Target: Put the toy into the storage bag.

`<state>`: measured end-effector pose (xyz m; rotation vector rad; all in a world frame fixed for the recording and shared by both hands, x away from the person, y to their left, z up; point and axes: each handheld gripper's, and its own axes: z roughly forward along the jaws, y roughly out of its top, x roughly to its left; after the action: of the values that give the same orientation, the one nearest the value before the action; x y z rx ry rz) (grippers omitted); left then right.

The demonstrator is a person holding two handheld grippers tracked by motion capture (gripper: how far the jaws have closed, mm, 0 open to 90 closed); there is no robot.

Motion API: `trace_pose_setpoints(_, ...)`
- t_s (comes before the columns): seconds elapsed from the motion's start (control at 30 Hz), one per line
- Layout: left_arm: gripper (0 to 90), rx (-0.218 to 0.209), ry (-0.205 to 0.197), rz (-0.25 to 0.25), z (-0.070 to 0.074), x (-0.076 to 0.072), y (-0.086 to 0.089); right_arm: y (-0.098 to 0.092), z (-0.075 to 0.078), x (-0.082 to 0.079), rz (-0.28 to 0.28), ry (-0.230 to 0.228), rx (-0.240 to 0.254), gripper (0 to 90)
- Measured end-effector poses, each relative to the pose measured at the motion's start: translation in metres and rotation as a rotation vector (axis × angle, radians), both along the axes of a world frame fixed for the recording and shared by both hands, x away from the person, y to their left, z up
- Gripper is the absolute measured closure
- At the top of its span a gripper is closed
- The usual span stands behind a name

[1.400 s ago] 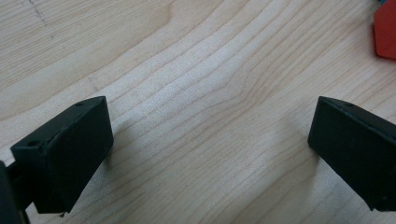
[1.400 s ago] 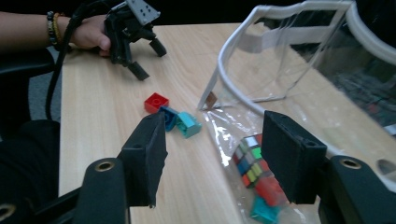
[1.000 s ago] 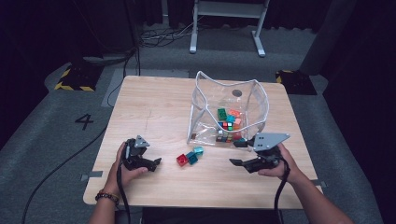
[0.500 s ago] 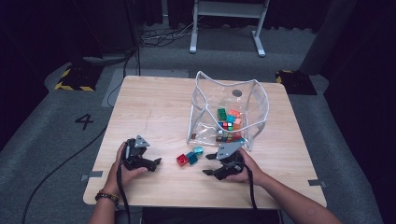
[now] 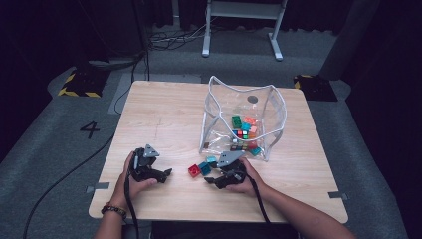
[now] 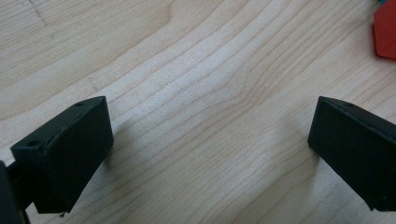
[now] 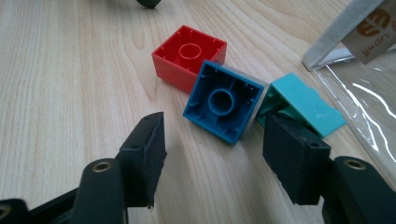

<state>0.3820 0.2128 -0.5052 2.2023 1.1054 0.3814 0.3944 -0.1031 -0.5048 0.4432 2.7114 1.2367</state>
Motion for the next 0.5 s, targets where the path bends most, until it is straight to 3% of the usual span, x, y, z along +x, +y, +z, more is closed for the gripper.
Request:
trace_pose_setpoints(0.03,0.3,0.0,0.0,0.0,0.0,0.0,0.0,0.001,0.0,0.002,0.018,-0.02,0.001,39.3)
trace_pose_setpoints(0.2,0.3,0.0,0.0,0.0,0.0,0.0,0.0,0.01,0.001,0.003,0.0,-0.035,-0.014,38.4)
trace_pose_setpoints(0.3,0.3,0.0,0.0,0.0,0.0,0.0,0.0,0.014,0.001,0.006,-0.025,-0.01,-0.011,38.8)
trace_pose_setpoints(0.5,0.3,0.0,0.0,0.0,0.0,0.0,0.0,0.016,0.001,0.01,-0.053,-0.013,-0.007,46.3)
